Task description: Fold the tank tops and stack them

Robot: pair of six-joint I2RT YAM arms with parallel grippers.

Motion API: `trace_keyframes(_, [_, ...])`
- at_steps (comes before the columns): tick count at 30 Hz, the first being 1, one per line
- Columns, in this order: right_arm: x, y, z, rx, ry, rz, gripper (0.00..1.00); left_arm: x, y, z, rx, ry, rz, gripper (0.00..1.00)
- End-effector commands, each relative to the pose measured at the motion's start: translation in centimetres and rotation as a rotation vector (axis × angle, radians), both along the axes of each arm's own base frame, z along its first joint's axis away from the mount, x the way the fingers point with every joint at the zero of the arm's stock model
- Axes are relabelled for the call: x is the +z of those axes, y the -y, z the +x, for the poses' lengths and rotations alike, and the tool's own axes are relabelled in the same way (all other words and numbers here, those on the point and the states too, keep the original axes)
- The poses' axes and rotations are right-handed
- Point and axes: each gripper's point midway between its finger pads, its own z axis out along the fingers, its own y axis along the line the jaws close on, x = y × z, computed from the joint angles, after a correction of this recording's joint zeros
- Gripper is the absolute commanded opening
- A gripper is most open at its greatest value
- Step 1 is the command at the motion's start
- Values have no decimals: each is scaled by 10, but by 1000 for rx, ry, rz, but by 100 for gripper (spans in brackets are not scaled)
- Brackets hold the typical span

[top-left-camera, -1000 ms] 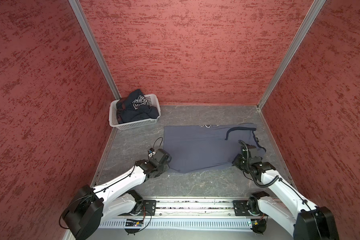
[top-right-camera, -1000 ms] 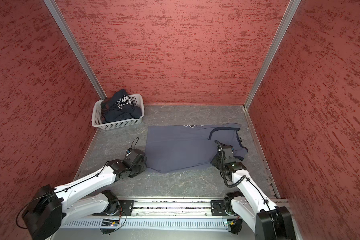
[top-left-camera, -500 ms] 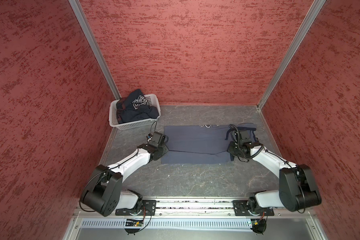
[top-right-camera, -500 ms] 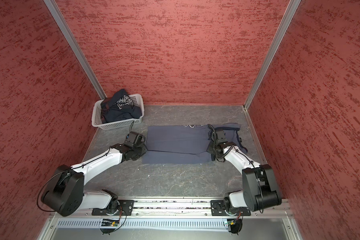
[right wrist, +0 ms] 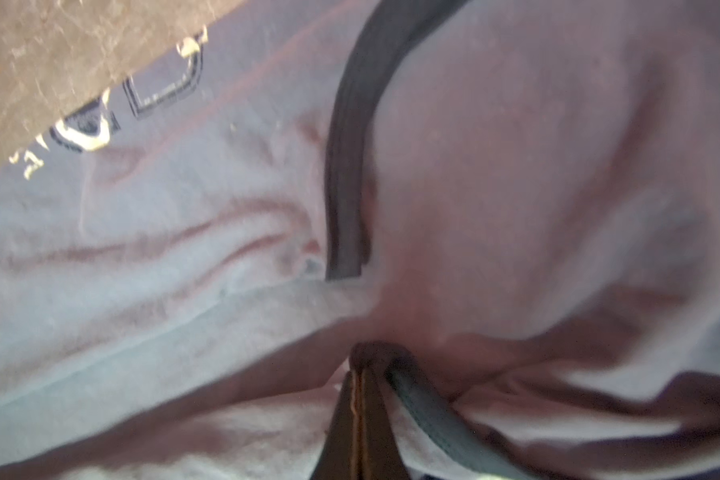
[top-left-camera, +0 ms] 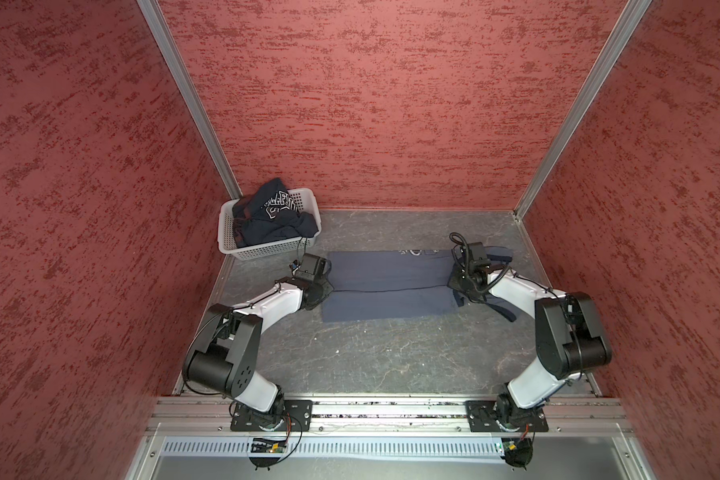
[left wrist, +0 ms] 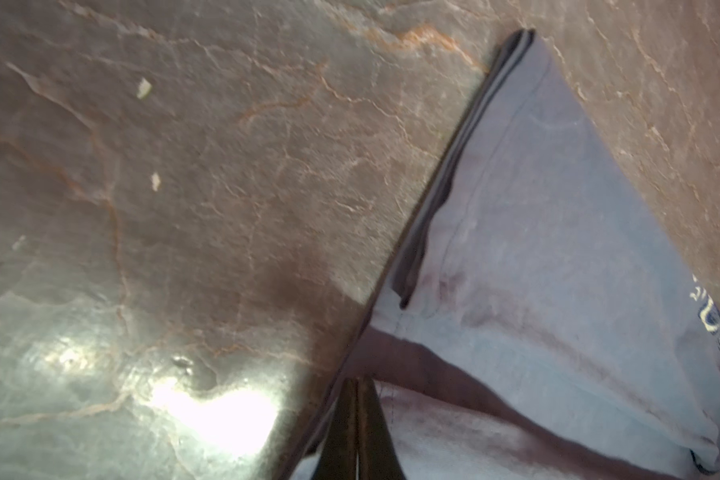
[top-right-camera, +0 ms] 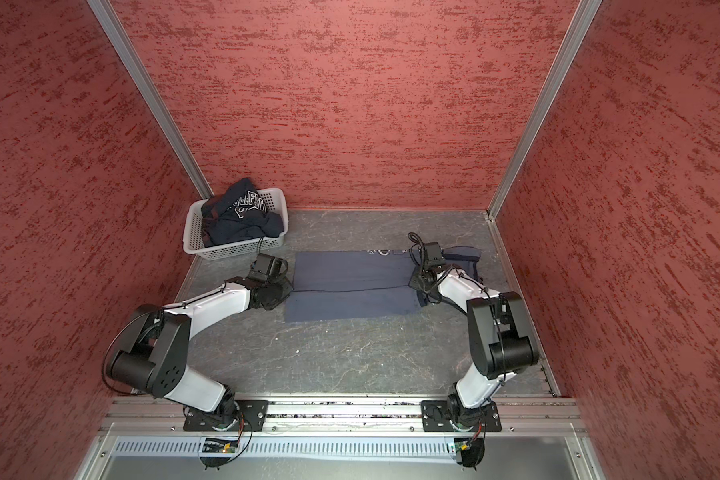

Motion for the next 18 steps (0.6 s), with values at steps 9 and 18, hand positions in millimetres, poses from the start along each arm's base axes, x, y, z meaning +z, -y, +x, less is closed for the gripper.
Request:
trace_keyframes(9, [0, 9, 30, -28, 37, -33, 0, -7, 1, 33, -17, 10, 7, 0])
trace_keyframes(18, [-6, 12, 40, -36, 33, -39, 1, -18, -4, 39, 2, -17, 33, 0])
